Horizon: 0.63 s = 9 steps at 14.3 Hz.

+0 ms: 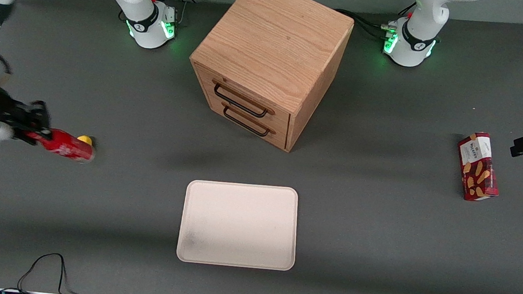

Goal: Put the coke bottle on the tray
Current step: 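Carry the held bottle over the white tray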

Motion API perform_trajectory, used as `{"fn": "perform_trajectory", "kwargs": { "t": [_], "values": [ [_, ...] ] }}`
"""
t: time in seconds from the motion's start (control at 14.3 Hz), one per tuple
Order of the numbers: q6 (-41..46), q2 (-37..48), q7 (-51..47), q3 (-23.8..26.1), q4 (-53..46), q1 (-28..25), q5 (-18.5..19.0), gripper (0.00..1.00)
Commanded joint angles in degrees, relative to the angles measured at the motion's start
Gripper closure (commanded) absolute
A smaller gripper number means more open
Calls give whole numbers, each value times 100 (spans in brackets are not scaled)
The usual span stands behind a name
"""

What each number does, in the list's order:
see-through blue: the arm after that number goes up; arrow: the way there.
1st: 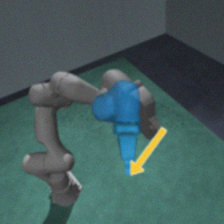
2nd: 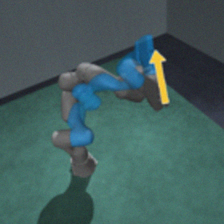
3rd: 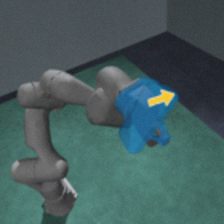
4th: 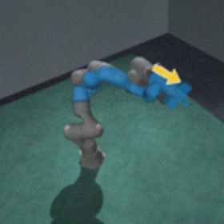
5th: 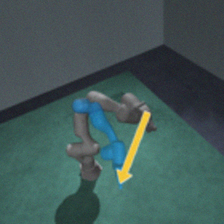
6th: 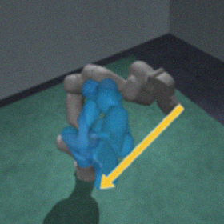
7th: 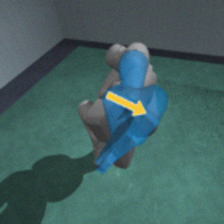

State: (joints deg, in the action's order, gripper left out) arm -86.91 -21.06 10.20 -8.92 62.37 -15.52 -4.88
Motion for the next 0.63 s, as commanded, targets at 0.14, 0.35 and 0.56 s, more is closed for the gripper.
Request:
{"fn": "perform_trajectory", "kwargs": {
  "t": [0.14, 0.35, 0.56],
  "values": [
    [8, -1241, -1579, -75, -1446, -776, 5, 96],
    [-80, -1585, -2432, -75, -1780, -1180, -4, 99],
    [-246, -1673, -2584, -66, -1834, -1304, -13, 99]
  ]
}}
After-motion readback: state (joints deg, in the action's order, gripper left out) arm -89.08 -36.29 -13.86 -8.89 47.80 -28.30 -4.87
